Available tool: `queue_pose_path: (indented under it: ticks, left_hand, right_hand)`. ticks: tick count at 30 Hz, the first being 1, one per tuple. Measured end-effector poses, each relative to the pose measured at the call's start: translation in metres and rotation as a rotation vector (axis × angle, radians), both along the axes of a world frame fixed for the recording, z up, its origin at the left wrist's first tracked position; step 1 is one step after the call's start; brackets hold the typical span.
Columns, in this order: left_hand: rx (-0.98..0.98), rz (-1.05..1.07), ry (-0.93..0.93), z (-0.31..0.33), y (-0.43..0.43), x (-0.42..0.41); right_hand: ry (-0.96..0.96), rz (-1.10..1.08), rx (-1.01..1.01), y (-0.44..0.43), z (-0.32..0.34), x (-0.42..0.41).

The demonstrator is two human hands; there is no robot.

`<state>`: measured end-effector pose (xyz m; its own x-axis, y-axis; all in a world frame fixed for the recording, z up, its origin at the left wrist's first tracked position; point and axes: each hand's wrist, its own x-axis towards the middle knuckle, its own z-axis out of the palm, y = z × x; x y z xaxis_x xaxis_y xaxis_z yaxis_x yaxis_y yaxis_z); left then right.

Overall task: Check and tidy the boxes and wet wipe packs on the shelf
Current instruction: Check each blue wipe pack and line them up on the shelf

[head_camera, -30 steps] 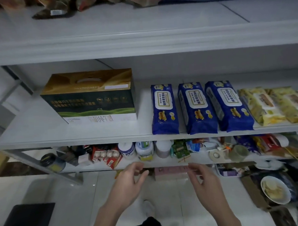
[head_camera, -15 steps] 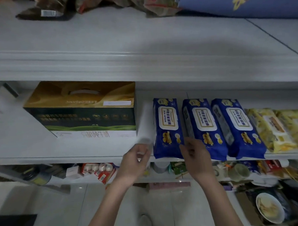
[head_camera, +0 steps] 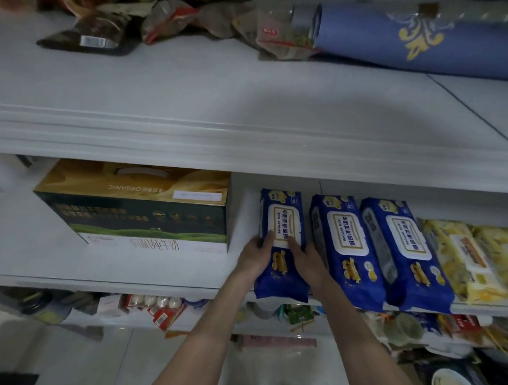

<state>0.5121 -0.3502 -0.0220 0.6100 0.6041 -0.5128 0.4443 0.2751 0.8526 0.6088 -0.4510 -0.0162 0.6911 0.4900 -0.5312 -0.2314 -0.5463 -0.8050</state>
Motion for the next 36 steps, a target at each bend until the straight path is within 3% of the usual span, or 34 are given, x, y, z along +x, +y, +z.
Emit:
queue_pose_path:
  ticks: [5, 10, 14, 21, 36]
  left_hand:
    - [-0.043, 0.047, -0.062, 0.006, -0.012, -0.006]
    - [-0.153, 0.148, -0.237, 0.020, -0.039, -0.026]
    - [-0.123, 0.153, -0.336, 0.041, -0.054, -0.047]
    - [-0.122, 0.036, -0.333, 0.041, -0.069, -0.093]
    - [-0.172, 0.064, -0.379, 0.037, -0.084, -0.114]
  right_hand:
    - [0.236, -0.147, 0.252, -0.017, 0.002, -0.003]
    - [0.257, -0.144, 0.405, -0.037, 0.006, -0.010]
    - [0.240, -0.116, 0.516, -0.063, 0.013, -0.016]
    - [0.278, -0.027, 0.600, -0.101, 0.017, -0.040]
    - [0.291, -0.027, 0.611, -0.127, 0.015, -0.061]
